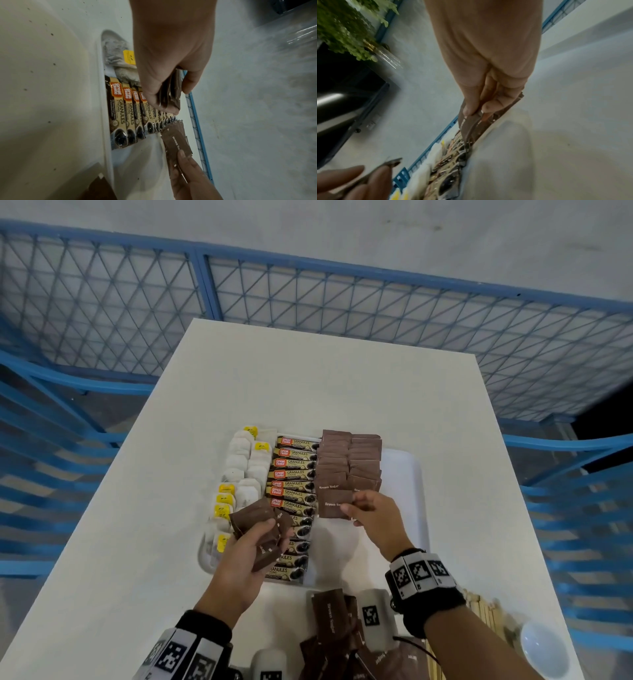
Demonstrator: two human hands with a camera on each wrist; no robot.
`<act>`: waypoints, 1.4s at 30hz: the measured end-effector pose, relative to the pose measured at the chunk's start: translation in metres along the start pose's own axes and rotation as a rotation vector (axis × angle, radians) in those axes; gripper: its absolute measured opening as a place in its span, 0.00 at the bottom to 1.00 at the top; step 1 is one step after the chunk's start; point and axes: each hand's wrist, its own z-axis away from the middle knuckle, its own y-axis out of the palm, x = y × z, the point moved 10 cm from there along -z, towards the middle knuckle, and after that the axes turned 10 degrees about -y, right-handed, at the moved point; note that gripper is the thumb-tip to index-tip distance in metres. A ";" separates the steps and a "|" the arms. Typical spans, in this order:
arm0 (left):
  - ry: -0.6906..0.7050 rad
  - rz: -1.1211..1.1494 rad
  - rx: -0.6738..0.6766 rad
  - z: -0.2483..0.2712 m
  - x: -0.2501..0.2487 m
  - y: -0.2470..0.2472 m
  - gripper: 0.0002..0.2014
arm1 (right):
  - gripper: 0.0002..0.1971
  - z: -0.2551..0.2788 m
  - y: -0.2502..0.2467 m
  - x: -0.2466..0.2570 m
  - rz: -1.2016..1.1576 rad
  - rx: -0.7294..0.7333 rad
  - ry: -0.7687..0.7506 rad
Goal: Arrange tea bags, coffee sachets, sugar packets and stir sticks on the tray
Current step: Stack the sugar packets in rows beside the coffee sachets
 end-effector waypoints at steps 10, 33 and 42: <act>-0.034 0.031 0.013 0.000 0.002 0.001 0.14 | 0.06 -0.025 -0.002 0.004 0.232 -0.089 -0.119; 0.089 -0.127 0.017 0.001 -0.005 0.014 0.08 | 0.12 -0.018 0.002 0.016 0.308 -0.183 -0.237; 0.127 -0.254 0.052 0.000 0.000 0.018 0.09 | 0.09 0.024 0.078 0.053 -0.051 0.367 -0.276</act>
